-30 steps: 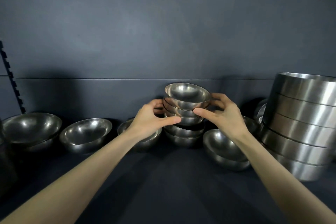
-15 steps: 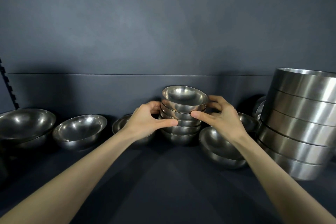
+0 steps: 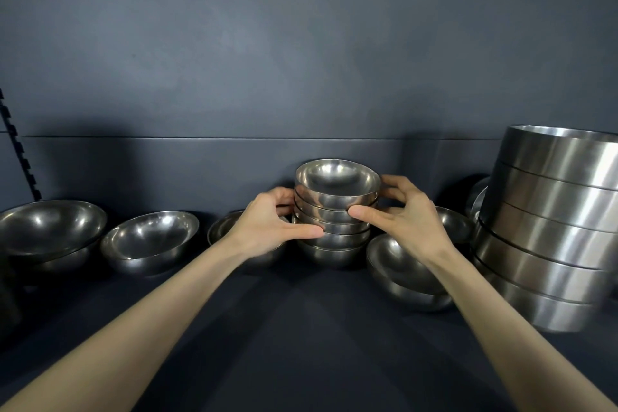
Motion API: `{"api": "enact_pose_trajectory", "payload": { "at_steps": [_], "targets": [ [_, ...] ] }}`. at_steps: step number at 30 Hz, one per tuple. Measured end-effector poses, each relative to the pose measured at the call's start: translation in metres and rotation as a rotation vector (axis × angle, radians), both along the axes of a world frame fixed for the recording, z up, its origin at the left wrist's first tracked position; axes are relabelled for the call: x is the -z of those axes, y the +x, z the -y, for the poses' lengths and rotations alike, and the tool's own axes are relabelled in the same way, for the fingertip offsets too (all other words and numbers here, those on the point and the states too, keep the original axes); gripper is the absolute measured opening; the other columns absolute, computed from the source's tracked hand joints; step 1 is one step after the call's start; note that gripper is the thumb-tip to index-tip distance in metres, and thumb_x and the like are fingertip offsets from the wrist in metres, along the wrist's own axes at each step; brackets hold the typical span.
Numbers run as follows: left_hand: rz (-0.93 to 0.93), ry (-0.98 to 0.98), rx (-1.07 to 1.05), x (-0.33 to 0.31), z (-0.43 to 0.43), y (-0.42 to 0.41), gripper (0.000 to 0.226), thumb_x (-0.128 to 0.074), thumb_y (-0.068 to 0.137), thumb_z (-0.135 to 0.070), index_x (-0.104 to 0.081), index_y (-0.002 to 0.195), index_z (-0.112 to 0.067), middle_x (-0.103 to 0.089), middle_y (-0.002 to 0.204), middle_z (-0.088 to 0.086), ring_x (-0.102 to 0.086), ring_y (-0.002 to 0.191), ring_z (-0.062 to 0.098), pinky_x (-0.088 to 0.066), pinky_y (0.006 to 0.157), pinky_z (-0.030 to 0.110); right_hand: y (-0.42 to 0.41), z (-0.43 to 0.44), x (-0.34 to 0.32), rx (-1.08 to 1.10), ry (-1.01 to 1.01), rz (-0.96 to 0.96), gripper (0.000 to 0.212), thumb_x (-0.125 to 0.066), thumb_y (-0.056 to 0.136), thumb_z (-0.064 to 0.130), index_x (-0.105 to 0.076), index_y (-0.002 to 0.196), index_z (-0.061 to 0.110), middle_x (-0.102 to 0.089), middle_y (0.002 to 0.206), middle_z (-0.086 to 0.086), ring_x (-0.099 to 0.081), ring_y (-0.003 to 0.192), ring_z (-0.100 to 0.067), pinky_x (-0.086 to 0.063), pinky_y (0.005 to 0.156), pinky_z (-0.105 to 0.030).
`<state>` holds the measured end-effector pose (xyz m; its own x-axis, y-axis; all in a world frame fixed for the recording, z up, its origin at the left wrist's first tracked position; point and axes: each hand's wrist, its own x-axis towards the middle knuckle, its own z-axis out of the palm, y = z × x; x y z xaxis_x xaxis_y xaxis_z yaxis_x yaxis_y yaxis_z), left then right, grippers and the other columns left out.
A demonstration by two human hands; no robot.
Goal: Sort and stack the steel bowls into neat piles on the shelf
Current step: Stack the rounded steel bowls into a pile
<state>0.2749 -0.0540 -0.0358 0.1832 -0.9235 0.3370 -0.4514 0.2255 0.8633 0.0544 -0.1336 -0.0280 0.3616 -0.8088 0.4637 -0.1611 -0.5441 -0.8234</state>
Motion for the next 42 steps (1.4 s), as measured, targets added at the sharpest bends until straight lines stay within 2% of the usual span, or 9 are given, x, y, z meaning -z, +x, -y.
{"api": "enact_pose_trajectory", "payload": {
  "at_steps": [7, 12, 15, 19, 23, 28, 33, 37, 42],
  "targets": [
    [0.044, 0.043, -0.004, -0.0035, 0.0031, 0.0005, 0.074, -0.091, 0.049, -0.038, -0.055, 0.112, -0.023, -0.066, 0.108, -0.015, -0.061, 0.104, 0.000, -0.048, 0.092, 0.020, -0.0013, 0.0000, 0.0006, -0.032, 0.050, 0.053, 0.080, -0.082, 0.032, 0.072, -0.056, 0.101, 0.042, -0.069, 0.104, 0.015, -0.072, 0.081, -0.004, -0.054, 0.070, -0.015],
    [-0.008, 0.056, -0.020, -0.0031, 0.0029, -0.0009, 0.088, -0.090, 0.035, -0.045, -0.054, 0.112, -0.020, -0.069, 0.100, -0.006, -0.067, 0.097, 0.008, -0.055, 0.086, 0.029, -0.0006, 0.0025, 0.0016, -0.034, 0.064, 0.070, 0.087, -0.083, 0.030, 0.074, -0.056, 0.106, 0.040, -0.070, 0.106, 0.012, -0.072, 0.082, -0.007, -0.058, 0.080, -0.032],
    [-0.035, 0.037, -0.023, -0.0017, 0.0037, -0.0009, 0.085, -0.096, 0.041, -0.033, -0.056, 0.113, -0.013, -0.072, 0.098, -0.002, -0.069, 0.094, 0.011, -0.056, 0.086, 0.031, -0.0006, 0.0024, 0.0017, -0.024, 0.060, 0.075, 0.090, -0.082, 0.027, 0.076, -0.056, 0.105, 0.040, -0.070, 0.106, 0.012, -0.072, 0.082, -0.007, -0.058, 0.080, -0.033],
    [-0.035, 0.011, -0.027, 0.0001, 0.0033, -0.0017, 0.076, -0.094, 0.043, -0.031, -0.056, 0.108, -0.018, -0.071, 0.099, -0.004, -0.069, 0.093, 0.010, -0.055, 0.081, 0.024, -0.0008, 0.0010, 0.0000, -0.018, 0.035, 0.051, 0.099, -0.082, 0.028, 0.076, -0.056, 0.115, 0.035, -0.069, 0.109, 0.013, -0.072, 0.086, -0.007, -0.057, 0.085, -0.035],
    [-0.012, 0.018, -0.039, 0.0000, 0.0050, 0.0000, 0.069, -0.095, 0.049, -0.025, -0.052, 0.103, -0.027, -0.068, 0.101, -0.008, -0.066, 0.094, 0.004, -0.054, 0.080, 0.020, -0.0009, -0.0010, -0.0032, -0.037, 0.005, 0.040, 0.088, -0.082, 0.030, 0.075, -0.054, 0.108, 0.045, -0.067, 0.111, 0.016, -0.070, 0.093, -0.005, -0.057, 0.088, -0.032],
    [0.025, 0.044, -0.057, 0.0014, 0.0067, -0.0016, 0.071, -0.095, 0.049, -0.026, -0.048, 0.103, -0.025, -0.064, 0.102, -0.011, -0.064, 0.095, 0.000, -0.055, 0.078, 0.021, -0.0017, -0.0031, -0.0032, -0.044, -0.024, 0.011, 0.085, -0.082, 0.033, 0.073, -0.053, 0.109, 0.047, -0.067, 0.111, 0.016, -0.069, 0.097, -0.007, -0.057, 0.088, -0.032],
    [0.040, 0.066, -0.050, -0.0010, 0.0066, -0.0001, 0.069, -0.094, 0.048, -0.030, -0.048, 0.099, -0.031, -0.064, 0.101, -0.013, -0.062, 0.094, -0.003, -0.054, 0.079, 0.019, -0.0019, -0.0024, -0.0018, -0.031, -0.011, 0.007, 0.091, -0.081, 0.036, 0.069, -0.054, 0.116, 0.039, -0.066, 0.108, 0.020, -0.069, 0.093, -0.003, -0.056, 0.087, -0.029],
    [0.037, 0.069, -0.047, -0.0022, 0.0057, -0.0014, 0.073, -0.094, 0.049, -0.030, -0.050, 0.107, -0.025, -0.063, 0.103, -0.015, -0.060, 0.099, -0.002, -0.048, 0.080, 0.011, -0.0002, -0.0018, -0.0013, -0.025, -0.007, 0.009, 0.094, -0.080, 0.037, 0.069, -0.055, 0.120, 0.034, -0.067, 0.110, 0.016, -0.070, 0.093, -0.004, -0.056, 0.087, -0.030],
    [0.011, 0.065, -0.034, -0.0046, 0.0032, -0.0036, 0.075, -0.092, 0.052, -0.024, -0.053, 0.115, -0.015, -0.064, 0.107, -0.011, -0.060, 0.104, 0.003, -0.047, 0.084, 0.013, -0.0012, -0.0018, -0.0009, -0.019, 0.025, 0.022, 0.094, -0.081, 0.036, 0.068, -0.056, 0.118, 0.031, -0.068, 0.109, 0.013, -0.071, 0.090, -0.006, -0.056, 0.085, -0.027]
  ]
}}
